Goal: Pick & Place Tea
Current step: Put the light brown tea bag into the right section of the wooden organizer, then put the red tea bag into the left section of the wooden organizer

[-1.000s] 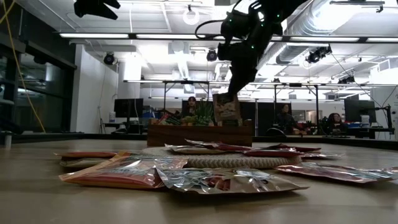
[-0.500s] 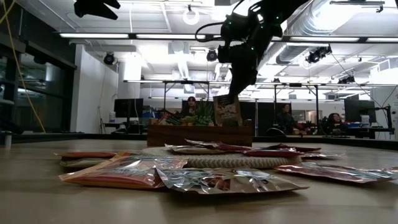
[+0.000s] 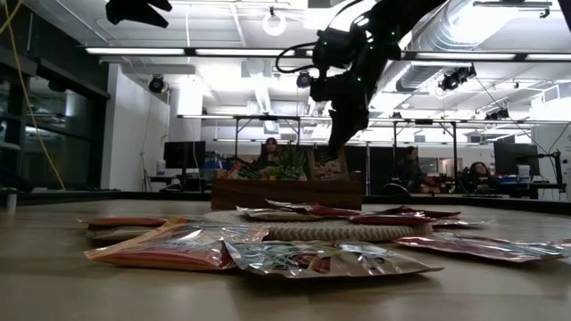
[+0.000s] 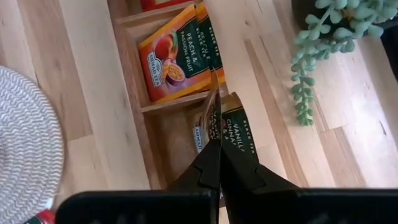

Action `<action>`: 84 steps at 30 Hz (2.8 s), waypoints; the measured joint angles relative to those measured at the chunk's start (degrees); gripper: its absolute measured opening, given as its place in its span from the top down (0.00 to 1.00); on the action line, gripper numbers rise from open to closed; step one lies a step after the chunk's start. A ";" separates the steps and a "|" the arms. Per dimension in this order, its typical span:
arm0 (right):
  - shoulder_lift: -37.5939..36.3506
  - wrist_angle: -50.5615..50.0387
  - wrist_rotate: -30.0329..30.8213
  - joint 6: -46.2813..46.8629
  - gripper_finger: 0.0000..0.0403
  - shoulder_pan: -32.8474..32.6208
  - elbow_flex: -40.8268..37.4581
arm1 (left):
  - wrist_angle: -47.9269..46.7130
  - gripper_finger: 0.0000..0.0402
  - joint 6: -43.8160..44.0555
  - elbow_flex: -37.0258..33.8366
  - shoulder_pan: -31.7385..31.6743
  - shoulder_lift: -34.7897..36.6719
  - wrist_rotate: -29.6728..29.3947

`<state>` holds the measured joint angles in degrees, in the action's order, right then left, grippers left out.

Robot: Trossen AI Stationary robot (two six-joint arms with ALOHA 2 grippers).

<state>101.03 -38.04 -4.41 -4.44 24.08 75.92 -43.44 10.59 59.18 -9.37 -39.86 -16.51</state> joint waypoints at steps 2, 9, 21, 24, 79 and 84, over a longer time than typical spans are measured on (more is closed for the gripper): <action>0.00 -0.02 -0.16 0.54 1.00 0.28 0.00 | 0.00 0.42 0.02 -0.02 0.00 0.00 0.02; 0.00 -1.22 0.17 1.73 1.00 0.41 0.00 | 0.03 0.42 -0.15 -0.02 0.00 0.43 0.72; 0.79 -1.14 -0.63 5.09 1.00 0.19 0.04 | 0.02 0.42 -0.22 -0.04 0.00 0.42 0.70; 0.79 -1.49 -0.59 5.60 1.00 0.19 0.04 | 0.02 0.42 -0.24 -0.04 0.00 0.42 1.30; -9.42 29.66 -12.51 29.52 0.58 -21.60 -23.28 | -0.40 0.42 7.20 0.00 0.00 -5.74 5.76; -9.07 36.17 -10.23 29.94 0.58 -23.42 -26.37 | 5.34 0.42 10.74 -5.80 0.02 -6.49 8.59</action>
<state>91.96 -1.87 -14.64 25.50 0.65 49.55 -38.10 21.33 53.37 -9.34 -46.35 -7.93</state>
